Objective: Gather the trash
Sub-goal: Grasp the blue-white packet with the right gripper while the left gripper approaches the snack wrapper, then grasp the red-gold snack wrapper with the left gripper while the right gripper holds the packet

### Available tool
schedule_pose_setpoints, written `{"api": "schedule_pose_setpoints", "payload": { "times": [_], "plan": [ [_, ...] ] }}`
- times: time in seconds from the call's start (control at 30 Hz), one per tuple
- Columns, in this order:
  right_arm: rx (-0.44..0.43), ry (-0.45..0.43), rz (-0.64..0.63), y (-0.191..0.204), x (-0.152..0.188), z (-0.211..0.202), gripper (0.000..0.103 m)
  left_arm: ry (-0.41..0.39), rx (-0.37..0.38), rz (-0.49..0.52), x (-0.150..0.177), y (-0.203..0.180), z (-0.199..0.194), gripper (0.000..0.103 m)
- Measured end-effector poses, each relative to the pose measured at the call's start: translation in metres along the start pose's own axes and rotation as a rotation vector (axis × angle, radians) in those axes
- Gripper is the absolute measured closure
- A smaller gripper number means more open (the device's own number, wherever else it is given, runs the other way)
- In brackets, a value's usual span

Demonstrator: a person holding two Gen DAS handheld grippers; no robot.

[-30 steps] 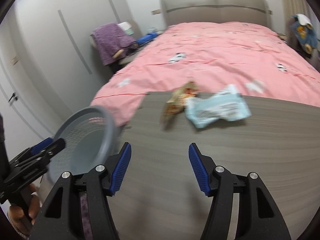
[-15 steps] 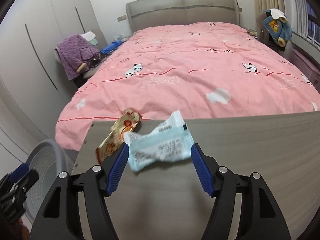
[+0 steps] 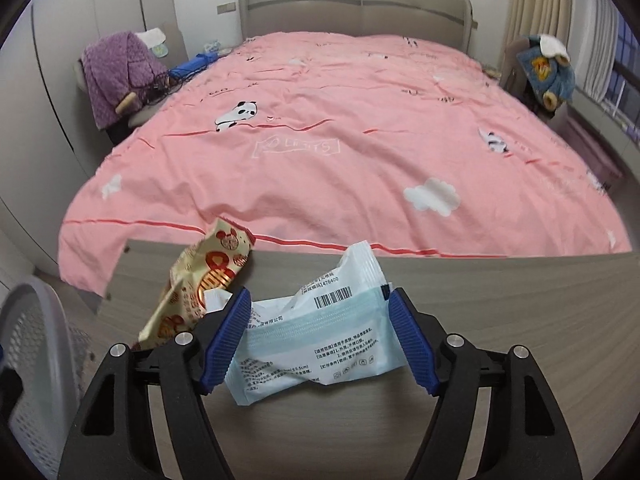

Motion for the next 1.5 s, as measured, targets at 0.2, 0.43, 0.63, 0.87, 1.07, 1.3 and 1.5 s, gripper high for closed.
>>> {"api": "schedule_pose_setpoints", "payload": {
  "times": [0.2, 0.43, 0.63, 0.87, 1.07, 1.3, 1.5],
  "plan": [
    [0.003, 0.024, -0.037, -0.013, 0.020, -0.014, 0.033, -0.004, 0.018, 0.023, 0.000, -0.013, -0.001, 0.036],
    [-0.018, 0.029, -0.004, -0.040, 0.038, -0.038, 0.033, -0.004, 0.051, 0.051, 0.000, -0.034, -0.003, 0.036],
    [-0.166, 0.007, 0.053, -0.042, 0.038, -0.047, 0.032, 0.008, 0.073, 0.071, 0.000, -0.050, 0.001, 0.036],
    [-0.196, 0.041, 0.075, -0.031, 0.035, -0.021, 0.032, 0.013, 0.060, 0.078, -0.007, -0.053, 0.006, 0.036],
    [-0.194, 0.055, 0.089, -0.030, 0.038, -0.012, 0.053, 0.018, 0.045, 0.082, -0.008, -0.054, 0.012, 0.036],
    [-0.232, 0.014, 0.122, -0.041, 0.040, -0.023, 0.064, 0.059, 0.072, 0.089, -0.009, -0.066, 0.023, 0.036],
    [-0.257, -0.027, 0.189, -0.061, 0.044, -0.045, 0.064, 0.068, 0.079, 0.130, -0.017, -0.087, 0.031, 0.036]
  ]
}}
Point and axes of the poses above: each gripper's, at about its wrist camera, not at the fingertips, and z roughly the way its jaws point, y to its left, x to its underside, the point moved 5 cm from there along z, roughly the way its jaws point, and after that the axes turned 11 degrees about -x, right-handed, at the moved point
